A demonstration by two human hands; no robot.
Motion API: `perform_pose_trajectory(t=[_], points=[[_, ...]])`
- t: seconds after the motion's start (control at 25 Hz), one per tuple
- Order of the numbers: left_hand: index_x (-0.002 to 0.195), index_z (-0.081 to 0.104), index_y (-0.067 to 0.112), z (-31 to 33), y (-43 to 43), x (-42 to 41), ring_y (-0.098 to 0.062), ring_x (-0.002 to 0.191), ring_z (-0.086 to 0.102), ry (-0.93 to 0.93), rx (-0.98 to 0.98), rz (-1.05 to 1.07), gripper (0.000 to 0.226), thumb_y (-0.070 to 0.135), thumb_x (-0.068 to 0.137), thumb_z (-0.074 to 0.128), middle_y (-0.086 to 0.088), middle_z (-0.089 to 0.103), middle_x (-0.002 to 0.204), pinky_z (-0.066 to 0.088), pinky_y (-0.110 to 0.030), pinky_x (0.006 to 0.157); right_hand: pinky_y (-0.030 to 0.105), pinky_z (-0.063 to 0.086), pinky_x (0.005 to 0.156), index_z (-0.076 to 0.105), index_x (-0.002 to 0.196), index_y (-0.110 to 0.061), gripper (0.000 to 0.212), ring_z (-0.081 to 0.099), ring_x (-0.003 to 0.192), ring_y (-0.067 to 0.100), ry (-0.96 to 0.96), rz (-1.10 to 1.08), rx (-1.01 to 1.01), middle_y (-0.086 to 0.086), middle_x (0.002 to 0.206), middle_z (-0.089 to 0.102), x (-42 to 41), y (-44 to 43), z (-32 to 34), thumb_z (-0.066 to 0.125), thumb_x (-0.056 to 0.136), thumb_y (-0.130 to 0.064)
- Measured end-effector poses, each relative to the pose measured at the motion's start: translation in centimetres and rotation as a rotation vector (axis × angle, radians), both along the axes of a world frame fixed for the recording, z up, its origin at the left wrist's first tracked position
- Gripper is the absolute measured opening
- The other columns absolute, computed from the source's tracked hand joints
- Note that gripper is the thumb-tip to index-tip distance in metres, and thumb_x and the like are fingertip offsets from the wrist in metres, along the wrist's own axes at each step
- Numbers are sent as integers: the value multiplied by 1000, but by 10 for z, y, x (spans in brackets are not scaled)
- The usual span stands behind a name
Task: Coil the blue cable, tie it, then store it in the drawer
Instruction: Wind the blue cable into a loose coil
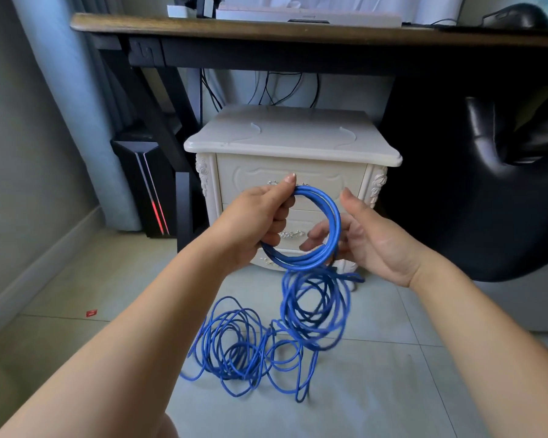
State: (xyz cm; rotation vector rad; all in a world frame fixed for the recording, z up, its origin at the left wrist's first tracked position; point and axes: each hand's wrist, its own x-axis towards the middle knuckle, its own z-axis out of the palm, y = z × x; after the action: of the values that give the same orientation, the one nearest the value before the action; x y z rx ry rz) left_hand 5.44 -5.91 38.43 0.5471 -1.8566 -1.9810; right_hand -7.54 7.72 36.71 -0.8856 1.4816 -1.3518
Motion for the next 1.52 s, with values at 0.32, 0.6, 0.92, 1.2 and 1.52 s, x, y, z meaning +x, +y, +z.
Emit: perform_pose_trajectory(t=[0.32, 0.6, 0.92, 1.2, 1.52], points=[[69, 44, 17, 1, 0, -1, -10, 45, 23, -19, -211, 191, 42, 45, 100, 45, 8, 28, 53, 23, -24, 44, 21, 42, 61, 69, 105, -11, 27, 53, 76, 14, -83, -121, -174, 15, 105, 69, 6, 2, -4, 69, 80, -22], [71, 44, 17, -3, 13, -10, -8, 44, 25, 122, -62, 247, 39, 40, 103, 41, 10, 27, 52, 26, -21, 44, 43, 56, 82, 58, 111, -12, 18, 69, 79, 25, -80, -204, -255, 12, 82, 64, 17, -4, -3, 46, 99, -7], [107, 71, 21, -37, 3, -9, -6, 100, 65, -176, -301, -7, 27, 36, 100, 49, 4, 74, 106, 47, -27, 91, 18, 39, 50, 59, 106, -10, 22, 35, 48, 7, -343, -447, -347, -1, 66, 36, 3, -5, 1, 37, 105, -12], [94, 66, 20, -41, 10, -17, -6, 74, 61, -368, -454, -161, 30, 47, 95, 54, 4, 73, 86, 47, -18, 67, 16, 33, 55, 58, 110, -10, 22, 34, 44, 4, -439, -510, -406, -4, 62, 39, -4, -2, 3, 37, 105, -16], [99, 59, 21, -47, 10, -21, -13, 67, 60, -415, -717, -68, 26, 17, 78, 75, 8, 62, 75, 52, -30, 67, 34, 44, 83, 58, 108, -8, 20, 35, 47, 8, -457, -566, -438, -4, 56, 39, -11, 0, 6, 39, 105, -16]])
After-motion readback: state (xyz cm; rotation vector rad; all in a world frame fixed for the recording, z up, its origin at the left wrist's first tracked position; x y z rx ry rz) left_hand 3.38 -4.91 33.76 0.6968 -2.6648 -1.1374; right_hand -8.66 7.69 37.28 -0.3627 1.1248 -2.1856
